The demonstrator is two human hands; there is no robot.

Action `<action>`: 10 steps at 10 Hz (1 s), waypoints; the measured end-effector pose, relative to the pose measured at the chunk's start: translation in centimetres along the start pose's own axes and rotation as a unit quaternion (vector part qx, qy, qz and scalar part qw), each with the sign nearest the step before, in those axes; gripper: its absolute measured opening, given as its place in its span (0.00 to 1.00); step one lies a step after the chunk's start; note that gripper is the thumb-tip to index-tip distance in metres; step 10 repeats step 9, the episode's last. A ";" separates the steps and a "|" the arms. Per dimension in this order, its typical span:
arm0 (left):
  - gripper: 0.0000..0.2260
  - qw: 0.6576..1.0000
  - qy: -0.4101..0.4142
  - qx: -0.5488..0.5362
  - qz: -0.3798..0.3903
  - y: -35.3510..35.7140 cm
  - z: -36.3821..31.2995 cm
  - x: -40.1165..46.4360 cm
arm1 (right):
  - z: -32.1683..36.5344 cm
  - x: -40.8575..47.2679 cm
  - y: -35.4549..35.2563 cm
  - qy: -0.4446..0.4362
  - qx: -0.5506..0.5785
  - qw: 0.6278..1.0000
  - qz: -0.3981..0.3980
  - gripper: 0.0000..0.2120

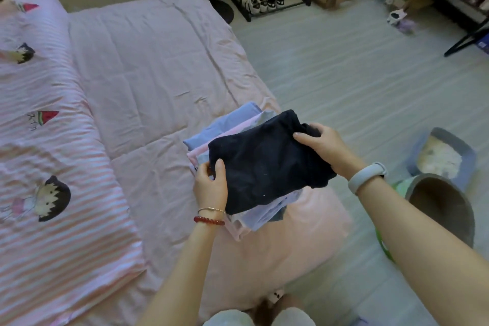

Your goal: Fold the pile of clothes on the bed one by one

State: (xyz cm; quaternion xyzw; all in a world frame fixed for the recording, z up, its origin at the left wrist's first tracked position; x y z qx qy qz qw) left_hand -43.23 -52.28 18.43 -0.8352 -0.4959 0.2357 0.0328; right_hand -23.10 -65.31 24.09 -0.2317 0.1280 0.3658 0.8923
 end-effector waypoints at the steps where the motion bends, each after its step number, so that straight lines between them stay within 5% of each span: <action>1: 0.11 0.999 -0.016 -0.011 -0.031 0.6 0.5 0.8 | -0.5 2.6 0.4 -0.025 -0.011 0.999 0.031 0.10; 2: 0.12 0.997 -0.043 -0.006 -0.063 1.1 1.0 1.5 | -0.9 5.2 1.1 -0.050 -0.010 0.997 0.061 0.10; 4: 0.13 0.981 -0.089 0.056 -0.161 1.6 1.8 1.8 | -3.4 9.4 2.2 -0.121 -0.215 0.965 0.084 0.23; 5: 0.15 0.962 -0.036 0.173 -0.210 1.8 0.5 1.1 | -2.7 8.0 2.4 -0.273 -0.361 0.891 -0.038 0.23; 6: 0.17 0.899 0.145 0.339 -0.235 3.4 -1.2 0.5 | -2.2 5.7 3.8 -0.419 -0.430 0.795 -0.083 0.20; 7: 0.19 0.844 0.224 0.458 -0.165 6.4 -1.5 0.6 | -3.6 5.5 5.7 -0.425 -0.502 0.753 -0.005 0.21; 9: 0.24 0.835 0.113 0.538 -0.038 8.2 1.7 1.1 | -5.5 7.1 6.3 -0.336 -0.568 0.741 0.127 0.25; 10: 0.24 0.835 0.113 0.538 -0.038 8.2 1.7 1.1 | -5.5 7.1 6.3 -0.336 -0.568 0.741 0.127 0.25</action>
Point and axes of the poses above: each hand's wrist, its own x-axis towards the middle knuckle, its own y-axis out of the palm, z = x × y, the point moved 4 cm from there along x, towards the middle knuckle, and after that the axes turned 5 degrees about z, right-handed, at the moved point
